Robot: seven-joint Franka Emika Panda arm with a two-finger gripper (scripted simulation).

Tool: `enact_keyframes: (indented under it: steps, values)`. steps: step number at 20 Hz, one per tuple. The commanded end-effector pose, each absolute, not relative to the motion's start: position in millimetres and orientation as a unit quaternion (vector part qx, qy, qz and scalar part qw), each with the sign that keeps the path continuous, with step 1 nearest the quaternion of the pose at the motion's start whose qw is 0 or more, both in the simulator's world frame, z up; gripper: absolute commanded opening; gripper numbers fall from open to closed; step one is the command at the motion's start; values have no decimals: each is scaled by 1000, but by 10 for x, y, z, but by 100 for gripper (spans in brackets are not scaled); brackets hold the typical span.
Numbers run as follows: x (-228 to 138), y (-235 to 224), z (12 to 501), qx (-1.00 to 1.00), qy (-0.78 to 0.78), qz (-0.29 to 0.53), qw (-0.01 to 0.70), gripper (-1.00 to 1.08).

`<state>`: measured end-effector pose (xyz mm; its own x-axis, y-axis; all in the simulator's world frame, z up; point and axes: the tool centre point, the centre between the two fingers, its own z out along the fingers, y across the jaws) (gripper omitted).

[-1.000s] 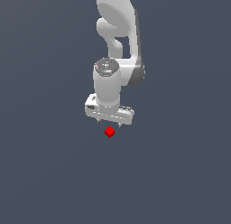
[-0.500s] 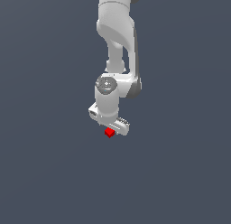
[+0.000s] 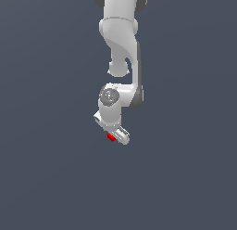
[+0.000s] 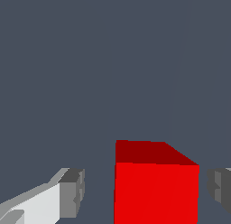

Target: Pick up the red cube and move it to a goal position.

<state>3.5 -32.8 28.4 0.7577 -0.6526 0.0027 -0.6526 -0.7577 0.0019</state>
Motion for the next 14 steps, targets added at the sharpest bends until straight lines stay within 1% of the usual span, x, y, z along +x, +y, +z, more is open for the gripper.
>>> enact_keyframes:
  steps: [1,5,6,14]
  values:
    - [34,-327,230,933,-360,1,1,100]
    - [32,-325,200,930,-366,0,0,100]
    - [32,-325,200,930,-366,0,0,-100]
    - [32,-325,200,930,-366,0,0,-100]
